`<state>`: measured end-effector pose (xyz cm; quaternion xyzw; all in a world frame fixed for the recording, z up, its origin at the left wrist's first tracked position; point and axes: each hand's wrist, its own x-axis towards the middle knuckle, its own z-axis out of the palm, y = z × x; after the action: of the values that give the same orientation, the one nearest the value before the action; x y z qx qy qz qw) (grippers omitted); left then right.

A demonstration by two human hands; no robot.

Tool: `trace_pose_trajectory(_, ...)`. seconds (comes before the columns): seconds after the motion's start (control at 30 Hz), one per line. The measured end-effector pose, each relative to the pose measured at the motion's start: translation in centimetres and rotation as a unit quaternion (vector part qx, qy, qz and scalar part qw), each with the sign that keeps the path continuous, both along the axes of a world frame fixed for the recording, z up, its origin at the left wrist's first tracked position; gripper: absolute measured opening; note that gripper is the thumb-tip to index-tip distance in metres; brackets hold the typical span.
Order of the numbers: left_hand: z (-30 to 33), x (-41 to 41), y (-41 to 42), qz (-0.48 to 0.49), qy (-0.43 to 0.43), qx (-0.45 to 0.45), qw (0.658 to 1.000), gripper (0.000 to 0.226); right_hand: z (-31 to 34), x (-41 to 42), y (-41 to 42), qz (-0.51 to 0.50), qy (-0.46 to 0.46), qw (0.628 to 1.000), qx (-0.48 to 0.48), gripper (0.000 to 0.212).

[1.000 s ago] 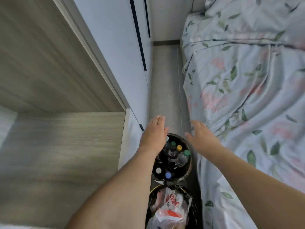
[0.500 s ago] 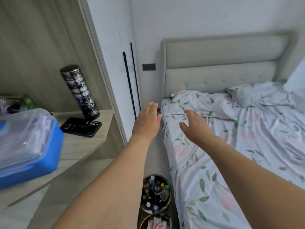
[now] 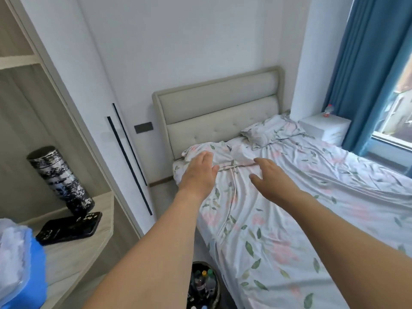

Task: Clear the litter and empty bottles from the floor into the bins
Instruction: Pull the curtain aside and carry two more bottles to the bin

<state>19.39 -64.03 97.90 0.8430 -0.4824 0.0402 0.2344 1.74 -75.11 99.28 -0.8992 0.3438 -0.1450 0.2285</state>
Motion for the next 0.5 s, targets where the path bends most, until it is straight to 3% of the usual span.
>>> trace_pose_trajectory(0.27, 0.8, -12.5, -8.4, -0.186, -0.012, -0.012, 0.982, 0.05, 0.1, -15.5, -1.6, -0.173, 0.004, 0.985, -0.002, 0.056)
trace_pose_trajectory(0.5, 0.8, -28.4, -14.0, -0.331, -0.01, -0.031, 0.943, 0.049, 0.9, -31.9, -0.9, -0.331, -0.021, 0.943, -0.01, 0.056)
